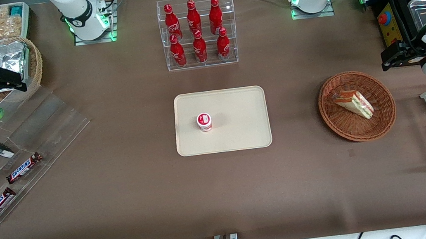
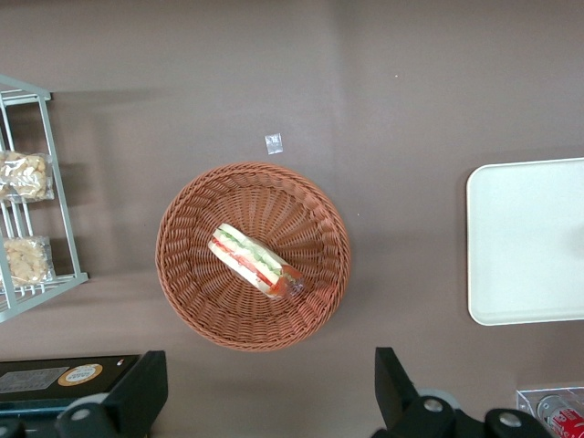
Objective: Place sandwich from basket to tray
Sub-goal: 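Move the left gripper over the wrapped sandwich in the wicker basket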
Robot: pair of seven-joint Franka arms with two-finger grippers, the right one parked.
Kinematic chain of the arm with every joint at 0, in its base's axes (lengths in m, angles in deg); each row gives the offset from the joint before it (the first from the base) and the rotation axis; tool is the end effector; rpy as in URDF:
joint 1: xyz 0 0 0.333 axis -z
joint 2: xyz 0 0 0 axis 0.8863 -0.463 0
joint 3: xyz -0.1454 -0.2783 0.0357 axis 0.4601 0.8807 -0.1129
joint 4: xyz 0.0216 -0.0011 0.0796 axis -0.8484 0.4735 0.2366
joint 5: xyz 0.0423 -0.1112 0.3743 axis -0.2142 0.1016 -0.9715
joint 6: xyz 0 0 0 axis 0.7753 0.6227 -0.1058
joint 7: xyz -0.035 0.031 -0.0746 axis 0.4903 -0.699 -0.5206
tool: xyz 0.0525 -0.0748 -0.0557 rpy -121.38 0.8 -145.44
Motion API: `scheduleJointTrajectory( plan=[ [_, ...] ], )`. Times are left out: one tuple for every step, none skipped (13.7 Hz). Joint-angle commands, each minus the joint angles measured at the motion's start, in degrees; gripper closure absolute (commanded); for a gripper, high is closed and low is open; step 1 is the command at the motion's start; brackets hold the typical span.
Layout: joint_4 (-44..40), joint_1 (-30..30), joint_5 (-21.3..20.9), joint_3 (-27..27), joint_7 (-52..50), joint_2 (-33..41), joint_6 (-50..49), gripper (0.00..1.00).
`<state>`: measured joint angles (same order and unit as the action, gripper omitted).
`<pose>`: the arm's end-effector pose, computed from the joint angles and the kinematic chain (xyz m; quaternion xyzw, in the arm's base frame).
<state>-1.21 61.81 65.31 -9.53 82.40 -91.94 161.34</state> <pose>0.5994 -0.0313 0.5983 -0.9993 0.0356 0.0069 0.0110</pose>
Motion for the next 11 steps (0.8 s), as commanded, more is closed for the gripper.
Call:
scheduleJointTrajectory(
  plan=[
    [-0.15,0.43,-1.39,-0.12,0.95,-0.19,1.86,0.0],
    [-0.14,0.43,-1.39,-0.12,0.95,-0.19,1.96,0.0],
    [-0.14,0.34,-1.39,-0.12,0.86,-0.28,2.05,0.0],
    [0.29,0.08,-1.39,-0.2,0.86,-0.71,2.22,0.0],
    [0.91,-0.27,-1.39,-0.2,0.34,-0.98,2.31,0.0],
    [2.56,-0.45,-1.39,-0.29,0.07,-1.24,2.75,0.0],
    [4.67,-0.71,-1.39,-0.47,-0.37,-1.33,4.49,0.0],
    [7.04,-1.06,-1.39,-0.73,-1.94,-1.24,6.25,0.0],
    [9.5,-1.68,-1.47,-0.73,-4.13,-1.24,8.53,0.0],
    [12.4,-1.77,-2.0,-0.82,-6.24,-1.07,11.16,0.0],
    [15.38,-1.86,-4.0,-0.73,-8.7,-0.89,14.15,0.0]
  ],
)
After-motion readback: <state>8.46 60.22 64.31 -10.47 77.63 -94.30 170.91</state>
